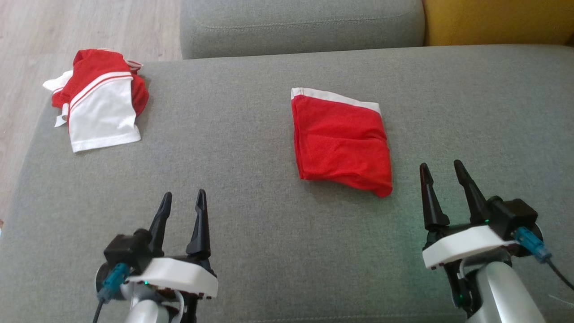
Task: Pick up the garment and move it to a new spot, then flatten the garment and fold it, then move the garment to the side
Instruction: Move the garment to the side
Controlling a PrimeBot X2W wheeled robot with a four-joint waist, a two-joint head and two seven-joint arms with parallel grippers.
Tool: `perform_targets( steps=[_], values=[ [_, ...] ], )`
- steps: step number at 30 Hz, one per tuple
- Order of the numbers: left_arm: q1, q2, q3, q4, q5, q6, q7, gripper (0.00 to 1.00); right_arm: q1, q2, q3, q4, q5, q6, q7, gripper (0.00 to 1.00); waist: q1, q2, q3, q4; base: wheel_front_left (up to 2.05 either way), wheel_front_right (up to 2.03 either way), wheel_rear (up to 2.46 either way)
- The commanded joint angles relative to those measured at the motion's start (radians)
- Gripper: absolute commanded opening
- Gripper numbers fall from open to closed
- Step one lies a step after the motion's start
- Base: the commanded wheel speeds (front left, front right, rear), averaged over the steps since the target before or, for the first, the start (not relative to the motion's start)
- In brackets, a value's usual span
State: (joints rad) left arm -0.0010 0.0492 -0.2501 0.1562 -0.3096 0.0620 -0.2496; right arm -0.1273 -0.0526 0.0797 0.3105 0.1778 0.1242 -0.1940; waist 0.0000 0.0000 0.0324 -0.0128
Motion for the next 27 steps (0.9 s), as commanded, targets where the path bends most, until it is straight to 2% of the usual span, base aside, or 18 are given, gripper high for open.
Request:
perform_targets(
  steps=[1, 7, 15, 23, 24, 27],
  values=[
    [-0.037, 0.001, 0.025, -0.038, -0.002, 0.007, -0.012, 1.0, -0.017, 0.002, 0.015, -0.035, 0.008, 0.007, 0.001, 1.0, 0.0, 0.0, 0.0, 0.0, 0.0, 0.0, 0.0],
    [-0.039, 0.001, 0.021, -0.036, -0.004, 0.007, -0.012, 1.0, -0.03, 0.002, -0.013, -0.025, 0.013, 0.007, 0.035, 1.0, 0.0, 0.0, 0.007, 0.002, 0.0, 0.0, 0.0],
    [-0.053, 0.001, 0.003, -0.034, -0.013, 0.008, -0.012, 1.0, -0.17, -0.014, -0.037, 0.013, -0.003, 0.007, 0.224, 1.0, 0.0, 0.0, 0.044, 0.014, 0.0, 0.0, 0.0],
    [-0.089, 0.001, -0.025, -0.037, -0.03, 0.011, -0.012, 1.0, -0.359, -0.102, 0.035, 0.111, 0.11, 0.007, 0.455, 1.0, 0.0, 0.0, 0.121, 0.055, 0.0, 0.0, 0.0],
    [-0.089, 0.001, -0.025, -0.037, -0.03, 0.011, -0.012, 1.0, -0.359, -0.102, 0.035, 0.111, 0.11, 0.007, 0.455, 1.0, 0.0, 0.0, 0.121, 0.055, 0.0, 0.0, 0.0],
    [-0.11, 0.001, -0.031, -0.043, -0.034, 0.013, -0.012, 1.0, -0.418, -0.126, 0.048, 0.165, 0.182, 0.007, 0.54, 1.0, 0.0, 0.0, 0.159, 0.077, 0.0, 0.0, 0.0]
  ],
)
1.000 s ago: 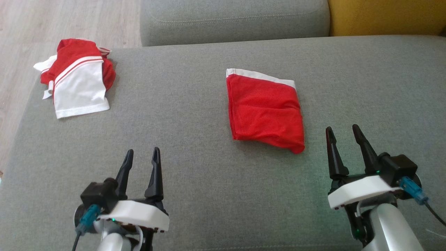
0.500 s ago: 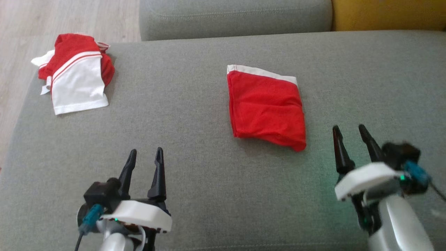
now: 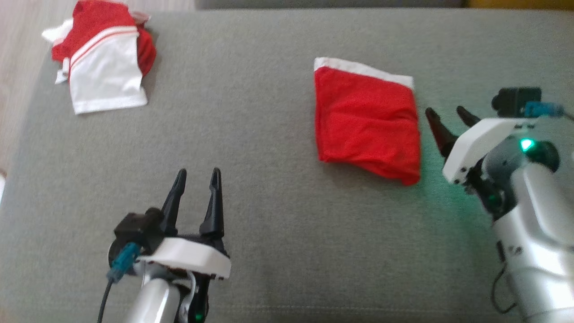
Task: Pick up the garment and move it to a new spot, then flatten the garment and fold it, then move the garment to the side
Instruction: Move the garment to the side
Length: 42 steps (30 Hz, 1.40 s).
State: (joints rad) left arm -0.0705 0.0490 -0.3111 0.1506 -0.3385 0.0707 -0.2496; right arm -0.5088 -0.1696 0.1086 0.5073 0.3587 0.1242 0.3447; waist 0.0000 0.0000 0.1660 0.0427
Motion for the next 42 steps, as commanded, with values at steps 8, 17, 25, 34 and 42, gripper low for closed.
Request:
perform_targets(
  steps=[8, 17, 25, 34, 42],
  values=[
    [-0.084, 0.001, 0.016, -0.043, -0.017, 0.011, -0.012, 1.0, -0.147, -0.084, 0.089, 0.096, 0.057, 0.007, 0.118, 1.0, 0.0, 0.0, 0.098, 0.08, 0.0, 0.0, 0.0],
    [-0.102, 0.001, 0.012, -0.046, -0.02, 0.013, -0.012, 1.0, -0.197, -0.103, 0.152, 0.178, 0.106, 0.007, 0.145, 0.38, 0.0, 0.0, 0.123, 0.098, 0.0, 0.0, 0.0],
    [-0.116, 0.001, 0.021, -0.056, -0.001, 0.01, -0.012, 1.0, -0.239, -0.129, 0.19, 0.189, 0.15, 0.007, 0.091, 0.0, 0.0, 0.0, 0.142, 0.06, 0.0, 0.0, 0.0],
    [-0.125, 0.001, 0.024, -0.064, 0.037, -0.01, -0.012, 1.0, -0.265, -0.178, 0.207, 0.149, 0.152, 0.007, 0.041, 0.0, 0.0, 0.0, 0.163, -0.098, 0.0, 0.0, 0.0],
    [-0.149, 0.003, 0.033, -0.053, 0.083, -0.034, -0.012, 1.0, -0.297, -0.16, 0.192, 0.133, 0.153, 0.007, 0.012, 0.0, 0.0, 0.0, 0.21, -0.269, 0.0, 0.0, 0.0]
  ],
)
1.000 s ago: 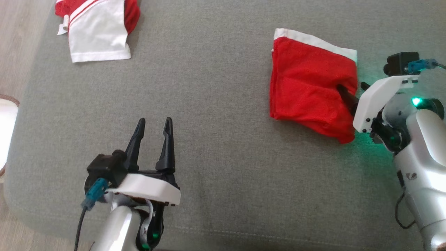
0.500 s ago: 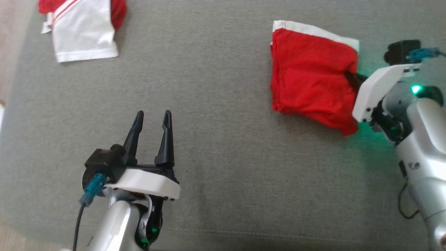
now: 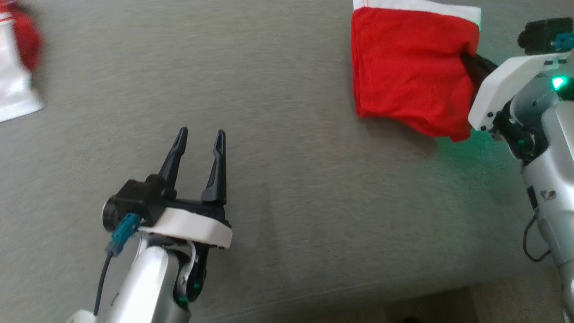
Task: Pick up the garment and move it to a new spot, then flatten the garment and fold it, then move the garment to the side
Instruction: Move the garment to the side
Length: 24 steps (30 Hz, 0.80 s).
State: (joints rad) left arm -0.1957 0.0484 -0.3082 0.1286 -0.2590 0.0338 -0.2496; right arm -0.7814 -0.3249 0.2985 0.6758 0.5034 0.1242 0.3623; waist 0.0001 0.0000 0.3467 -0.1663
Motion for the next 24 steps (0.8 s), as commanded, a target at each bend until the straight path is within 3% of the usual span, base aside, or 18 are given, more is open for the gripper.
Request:
perform_targets(
  steps=[1, 6, 11, 16, 24],
  values=[
    [-0.029, 0.004, 0.03, -0.029, 0.009, -0.001, -0.012, 1.0, -0.028, 0.0, -0.001, -0.036, 0.007, 0.007, -0.013, 0.0, -0.0001, 0.0, 0.036, -0.081, 0.0, 0.0, 0.0],
    [-0.054, 0.009, 0.028, -0.015, 0.03, -0.015, -0.012, 1.0, -0.041, 0.016, -0.015, -0.029, 0.001, 0.007, -0.043, 0.0, -0.0001, 0.0, 0.063, -0.157, 0.0, 0.0, 0.0],
    [-0.066, 0.013, 0.027, -0.009, 0.042, -0.02, -0.012, 1.0, -0.053, 0.025, -0.022, -0.015, -0.016, 0.007, -0.072, 0.0, -0.0001, 0.0, 0.081, -0.183, 0.0, 0.0, 0.0],
    [-0.07, 0.019, 0.031, -0.008, 0.046, -0.025, -0.012, 1.0, -0.075, 0.027, -0.027, 0.005, -0.038, 0.007, -0.109, 0.0, -0.0001, 0.0, 0.09, -0.17, 0.0, 0.0, 0.0],
    [-0.076, 0.016, 0.043, -0.063, 0.046, -0.01, -0.012, 1.0, -0.166, -0.04, -0.073, 0.089, -0.141, 0.007, -0.131, 0.0, -0.0001, 0.0, 0.105, -0.101, 0.0, 0.0, 0.0]
  ],
)
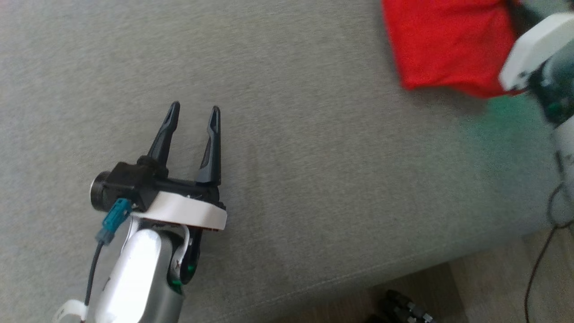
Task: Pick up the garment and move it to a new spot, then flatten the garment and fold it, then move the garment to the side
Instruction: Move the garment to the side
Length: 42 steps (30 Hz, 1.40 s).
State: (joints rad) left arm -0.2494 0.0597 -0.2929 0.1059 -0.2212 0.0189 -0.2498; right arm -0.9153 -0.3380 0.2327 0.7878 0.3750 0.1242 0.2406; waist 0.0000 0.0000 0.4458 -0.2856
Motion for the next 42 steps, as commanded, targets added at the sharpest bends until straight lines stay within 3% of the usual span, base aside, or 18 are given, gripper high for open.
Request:
perform_targets(
  steps=[1, 15, 28, 29, 30, 31, 32, 42],
  values=[
    [-0.022, 0.004, 0.025, -0.047, 0.01, 0.004, -0.012, 1.0, -0.047, -0.037, -0.014, -0.01, -0.028, 0.007, -0.008, 0.0, 0.0, 0.0, 0.009, 0.028, 0.0, 0.0, 0.0],
    [-0.008, -0.004, 0.007, -0.086, 0.0, 0.014, -0.012, 1.0, -0.155, -0.182, -0.117, 0.076, -0.228, 0.007, 0.04, 0.0, 0.0, 0.0, 0.022, 0.114, 0.0, 0.0, 0.0],
    [-0.017, -0.006, 0.013, -0.085, 0.002, 0.01, -0.012, 1.0, -0.174, -0.178, -0.199, 0.088, -0.408, 0.007, 0.005, 0.0, 0.0, 0.0, 0.061, 0.136, 0.0, 0.0, 0.0],
    [-0.019, -0.006, 0.013, -0.085, 0.003, 0.01, -0.012, 1.0, -0.176, -0.174, -0.209, 0.09, -0.425, 0.007, 0.001, 0.18, 0.0, 0.0, 0.062, 0.137, 0.0, 0.0, 0.0],
    [-0.02, -0.007, 0.012, -0.084, 0.003, 0.009, -0.012, 1.0, -0.178, -0.169, -0.221, 0.094, -0.44, 0.007, -0.005, 0.42, 0.0, 0.0, 0.063, 0.139, 0.0, 0.0, 0.0],
    [-0.02, -0.007, 0.013, -0.082, 0.003, 0.009, -0.012, 1.0, -0.18, -0.163, -0.233, 0.098, -0.451, 0.007, -0.01, 0.84, 0.0, 0.0, 0.063, 0.14, 0.0, 0.0, 0.0],
    [-0.021, -0.007, 0.013, -0.081, 0.003, 0.008, -0.012, 1.0, -0.181, -0.155, -0.244, 0.101, -0.462, 0.007, -0.016, 1.0, 0.0, 0.0, 0.063, 0.141, 0.0, 0.0, 0.0],
    [-0.024, -0.008, 0.017, -0.07, -0.002, 0.005, -0.012, 1.0, -0.187, -0.105, -0.305, 0.111, -0.55, 0.007, -0.102, 1.0, 0.0, 0.0, 0.042, 0.151, 0.0, 0.0, 0.0]
  ],
)
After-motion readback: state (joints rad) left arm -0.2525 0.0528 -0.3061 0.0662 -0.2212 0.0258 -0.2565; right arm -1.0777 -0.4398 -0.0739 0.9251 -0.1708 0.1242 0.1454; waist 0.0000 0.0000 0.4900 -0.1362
